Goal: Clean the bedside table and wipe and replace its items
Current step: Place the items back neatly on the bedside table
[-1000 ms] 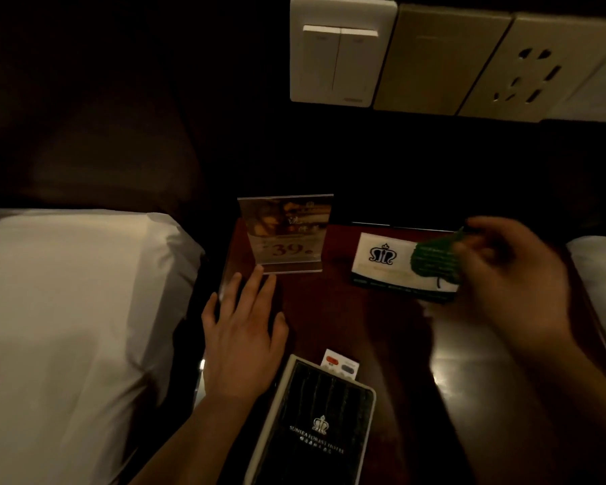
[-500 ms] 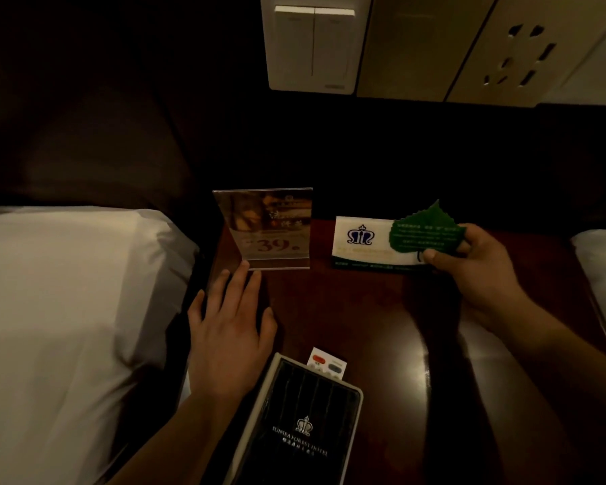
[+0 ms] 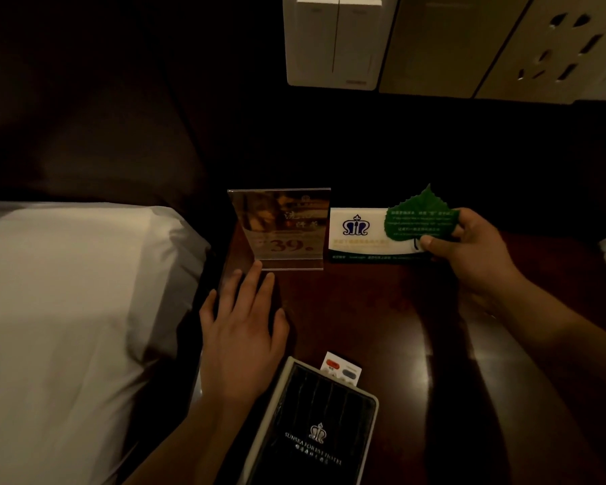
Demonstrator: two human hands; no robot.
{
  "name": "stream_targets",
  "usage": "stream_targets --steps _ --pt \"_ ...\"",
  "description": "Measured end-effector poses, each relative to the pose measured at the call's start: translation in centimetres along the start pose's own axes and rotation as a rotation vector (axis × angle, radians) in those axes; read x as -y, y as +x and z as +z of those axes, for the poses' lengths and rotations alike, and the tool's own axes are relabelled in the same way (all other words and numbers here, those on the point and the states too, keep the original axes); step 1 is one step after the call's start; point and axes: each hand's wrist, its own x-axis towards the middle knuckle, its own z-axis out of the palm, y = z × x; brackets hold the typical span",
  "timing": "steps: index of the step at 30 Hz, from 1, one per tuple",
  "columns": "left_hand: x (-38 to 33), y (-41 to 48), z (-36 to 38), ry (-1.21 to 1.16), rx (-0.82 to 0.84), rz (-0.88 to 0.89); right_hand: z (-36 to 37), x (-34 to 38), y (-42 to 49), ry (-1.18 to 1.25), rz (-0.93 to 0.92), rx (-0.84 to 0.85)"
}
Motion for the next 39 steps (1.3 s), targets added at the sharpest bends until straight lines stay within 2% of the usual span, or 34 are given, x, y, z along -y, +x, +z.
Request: stream_targets --steps 39 --pt "0.2 0.0 0.1 0.0 -0.008 0.002 -0.2 -0.6 -1.4 0.183 0.055 -0.012"
